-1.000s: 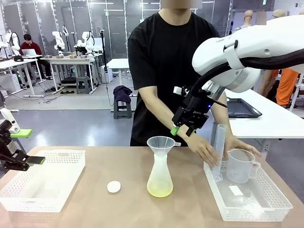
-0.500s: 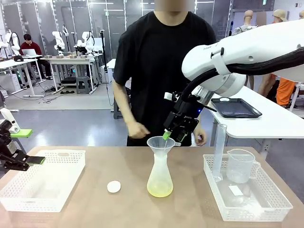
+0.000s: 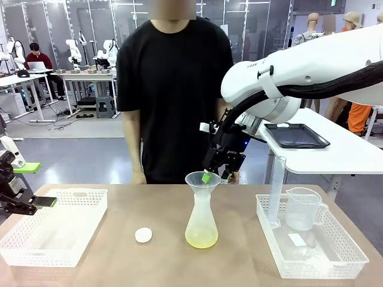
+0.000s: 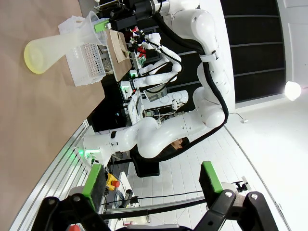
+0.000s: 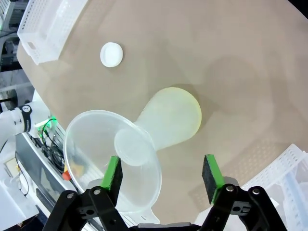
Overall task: Prepare the solutions needed for the experiment.
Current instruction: Once the solution is in the Big flask , pick up the Plastic Funnel and place it back into the right Organizing basket.
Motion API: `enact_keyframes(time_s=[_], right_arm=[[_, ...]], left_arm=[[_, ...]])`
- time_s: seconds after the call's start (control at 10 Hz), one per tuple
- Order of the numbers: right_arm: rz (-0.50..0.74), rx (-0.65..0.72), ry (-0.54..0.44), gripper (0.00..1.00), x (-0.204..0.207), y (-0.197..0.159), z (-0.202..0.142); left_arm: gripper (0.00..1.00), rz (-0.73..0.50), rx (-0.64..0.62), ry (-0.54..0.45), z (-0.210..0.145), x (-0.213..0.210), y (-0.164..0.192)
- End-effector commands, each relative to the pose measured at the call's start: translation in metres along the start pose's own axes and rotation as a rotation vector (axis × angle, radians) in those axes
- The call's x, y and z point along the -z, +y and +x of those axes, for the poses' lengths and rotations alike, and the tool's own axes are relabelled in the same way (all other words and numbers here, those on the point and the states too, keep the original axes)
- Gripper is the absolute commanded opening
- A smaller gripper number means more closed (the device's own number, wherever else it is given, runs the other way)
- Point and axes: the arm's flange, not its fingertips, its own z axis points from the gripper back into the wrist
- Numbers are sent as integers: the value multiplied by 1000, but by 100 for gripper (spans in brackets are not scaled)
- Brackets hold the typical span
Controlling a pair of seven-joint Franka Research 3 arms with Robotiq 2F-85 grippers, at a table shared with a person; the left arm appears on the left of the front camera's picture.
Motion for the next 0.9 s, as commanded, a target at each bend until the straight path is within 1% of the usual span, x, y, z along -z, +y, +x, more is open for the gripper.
enact_keyframes(time_s=[0.0,0.1,0.2,0.3,0.4,0.5,0.6,0.7,0.8], right_arm=[[-28,-16,28,69,0,0,12],[-28,-20,24,62,-1,0,13],[-28,-20,23,51,-1,0,14],[-25,-18,22,45,-2,0,14],[-20,-18,21,33,-3,1,14],[-17,-13,22,27,-3,2,14],[-16,-13,25,16,-3,3,13],[-13,-14,27,9,-3,4,13],[-15,-15,29,0,-3,4,13]], left_arm=[[100,-6,6,0,0,0,-2],[100,-6,6,0,0,0,-2],[100,-6,6,0,0,0,-2],[100,-6,6,0,0,0,-2],[100,-6,6,0,0,0,-2],[100,-6,6,0,0,0,-2],[100,-6,6,0,0,0,-2],[100,-6,6,0,0,0,-2],[100,-6,6,0,0,0,-2]])
